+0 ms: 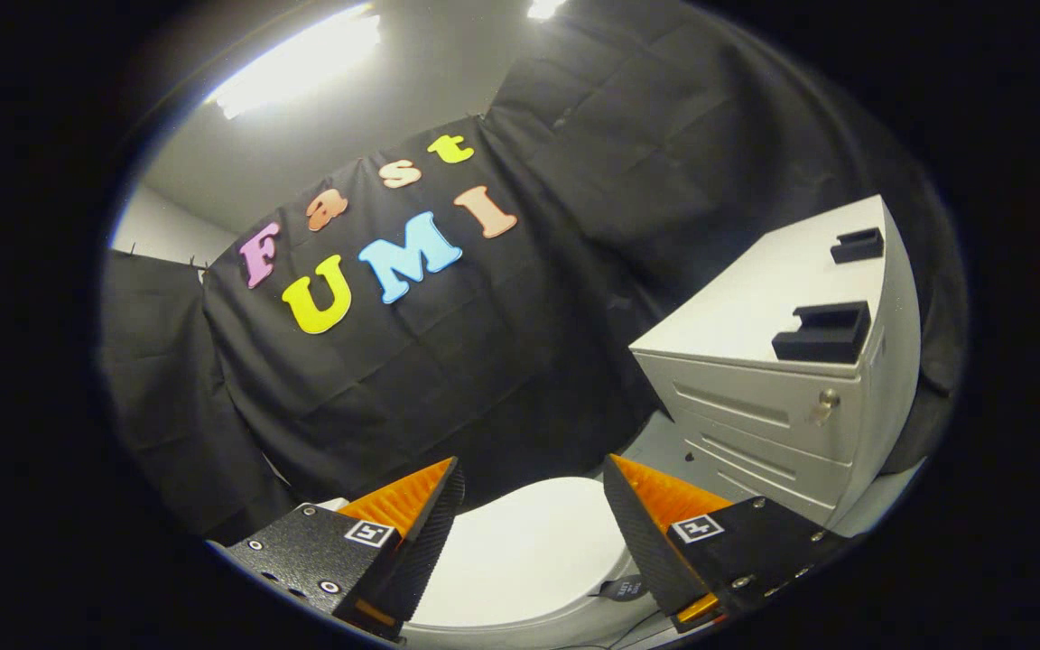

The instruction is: Open the toilet lid.

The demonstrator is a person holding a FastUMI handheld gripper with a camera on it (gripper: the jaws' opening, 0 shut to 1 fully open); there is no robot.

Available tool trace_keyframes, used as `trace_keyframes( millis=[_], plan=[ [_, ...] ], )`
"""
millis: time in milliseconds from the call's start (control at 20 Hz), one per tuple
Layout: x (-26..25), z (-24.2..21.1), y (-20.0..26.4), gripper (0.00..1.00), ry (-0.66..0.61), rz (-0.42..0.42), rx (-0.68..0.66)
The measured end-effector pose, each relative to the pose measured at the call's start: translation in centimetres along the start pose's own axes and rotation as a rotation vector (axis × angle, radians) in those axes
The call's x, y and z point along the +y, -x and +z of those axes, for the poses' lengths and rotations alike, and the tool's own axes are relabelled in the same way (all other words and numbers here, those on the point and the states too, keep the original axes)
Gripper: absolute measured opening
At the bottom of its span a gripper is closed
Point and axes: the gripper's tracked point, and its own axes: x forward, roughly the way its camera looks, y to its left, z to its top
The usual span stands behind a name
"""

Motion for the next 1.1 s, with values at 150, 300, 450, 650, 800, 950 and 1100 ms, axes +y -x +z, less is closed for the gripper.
trace_keyframes(
  millis=[150,300,450,650,800,950,1100],
  plan=[
    [-1.2,-1.9,-1.0,0.95,-0.069,-0.020,0.029],
    [-2.7,-3.9,-1.4,0.95,-0.136,-0.050,0.056],
    [-4.1,-5.9,-1.5,0.95,-0.212,-0.088,0.089],
    [-5.8,-9.0,-0.7,0.94,-0.343,-0.153,0.160],
    [-7.5,-11.0,0.2,0.94,-0.425,-0.210,0.196],
    [-8.8,-12.5,0.5,0.94,-0.487,-0.242,0.217],
    [-8.9,-14.7,0.1,0.94,-0.526,-0.267,0.264]
  ],
)
